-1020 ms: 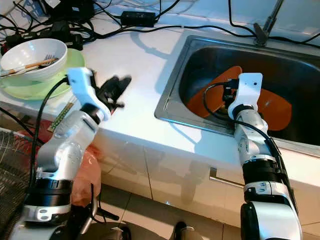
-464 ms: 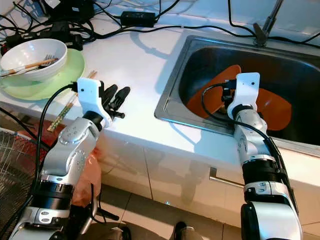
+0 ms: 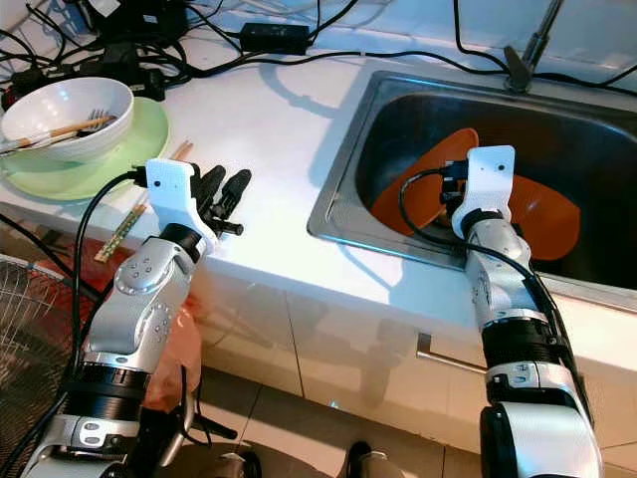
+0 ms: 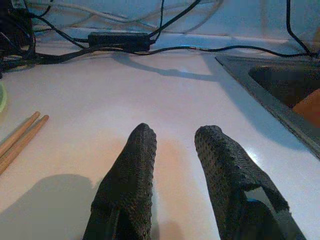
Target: Kitchen organization
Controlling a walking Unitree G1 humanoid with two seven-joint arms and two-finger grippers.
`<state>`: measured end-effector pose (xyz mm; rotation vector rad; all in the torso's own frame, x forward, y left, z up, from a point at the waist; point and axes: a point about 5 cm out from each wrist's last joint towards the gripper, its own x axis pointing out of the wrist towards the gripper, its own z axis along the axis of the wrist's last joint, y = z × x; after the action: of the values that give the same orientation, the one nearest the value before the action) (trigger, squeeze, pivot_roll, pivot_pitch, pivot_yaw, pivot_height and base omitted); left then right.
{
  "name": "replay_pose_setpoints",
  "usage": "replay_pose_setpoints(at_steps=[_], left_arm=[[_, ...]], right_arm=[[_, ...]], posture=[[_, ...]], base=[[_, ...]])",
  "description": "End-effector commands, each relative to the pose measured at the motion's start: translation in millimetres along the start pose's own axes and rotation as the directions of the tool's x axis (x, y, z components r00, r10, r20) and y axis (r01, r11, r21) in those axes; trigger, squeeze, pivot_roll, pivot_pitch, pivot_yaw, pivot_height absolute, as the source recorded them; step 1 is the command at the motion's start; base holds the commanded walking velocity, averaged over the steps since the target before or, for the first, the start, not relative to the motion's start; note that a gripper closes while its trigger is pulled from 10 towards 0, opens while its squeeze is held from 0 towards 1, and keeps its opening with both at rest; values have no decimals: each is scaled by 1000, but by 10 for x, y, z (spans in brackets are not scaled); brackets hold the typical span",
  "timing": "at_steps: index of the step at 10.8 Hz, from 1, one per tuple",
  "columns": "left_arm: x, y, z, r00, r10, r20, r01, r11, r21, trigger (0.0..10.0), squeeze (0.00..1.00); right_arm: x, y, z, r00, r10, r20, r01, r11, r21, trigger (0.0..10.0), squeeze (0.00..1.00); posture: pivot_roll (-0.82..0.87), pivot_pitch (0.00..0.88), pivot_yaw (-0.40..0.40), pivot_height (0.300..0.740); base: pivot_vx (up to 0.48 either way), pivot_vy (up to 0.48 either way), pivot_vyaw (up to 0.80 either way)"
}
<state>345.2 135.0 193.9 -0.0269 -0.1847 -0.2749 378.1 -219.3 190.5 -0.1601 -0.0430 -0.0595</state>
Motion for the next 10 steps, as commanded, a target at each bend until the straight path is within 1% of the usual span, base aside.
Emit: replay_pose_setpoints(at_steps=[1, 3, 4, 5, 6, 7, 8, 9, 10], left_arm=[[-25, 12, -80, 1000, 14, -26, -14, 1000, 6, 10000, 0], [-28, 2, -86, 1000, 10, -26, -9, 1000, 6, 10000, 0], [-29, -5, -91, 1000, 6, -28, -5, 1000, 8, 10000, 0], [-29, -15, -95, 1000, 3, -29, -3, 1000, 9, 10000, 0], [-27, -23, -94, 1000, 0, -27, 0, 1000, 7, 10000, 0], [-30, -37, -95, 1000, -7, -27, 7, 1000, 4, 10000, 0], [-30, -42, -93, 1000, -8, -26, 8, 1000, 3, 10000, 0], [-30, -34, -72, 1000, -5, -19, 5, 1000, -5, 10000, 0], [-35, -27, -87, 1000, -3, -24, 2, 1000, -3, 10000, 0]], right_arm=[[-20, -17, -82, 1000, 5, -21, -6, 1000, -29, 10000, 0], [-23, -62, -105, 999, 7, -43, -12, 993, -116, 10000, 0], [-8, -126, -29, 1000, -4, -21, 0, 985, -175, 10000, 0], [9, -174, 47, 1000, -7, -10, 5, 984, -179, 10000, 0], [14, -185, 81, 1000, -6, -2, 5, 983, -185, 10000, 0], [25, -226, 130, 1000, -22, 1, 22, 990, -138, 10000, 0], [25, -238, 165, 1000, -21, 19, 24, 987, -161, 10000, 0], [37, -298, 239, 999, -33, 37, 38, 985, -168, 10000, 0], [38, -296, 223, 999, -30, 32, 34, 990, -139, 10000, 0]], posture=[[79, 179, -7, 740], [80, 178, -9, 740], [79, 176, -9, 740], [77, 174, -10, 740], [77, 174, -10, 740], [76, 169, -9, 740], [80, 168, -10, 740], [78, 169, -12, 740], [79, 172, -12, 740]], base=[[0, 0, 0], [0, 0, 0], [0, 0, 0], [0, 0, 0], [0, 0, 0], [0, 0, 0], [0, 0, 0], [0, 0, 0], [0, 0, 0]])
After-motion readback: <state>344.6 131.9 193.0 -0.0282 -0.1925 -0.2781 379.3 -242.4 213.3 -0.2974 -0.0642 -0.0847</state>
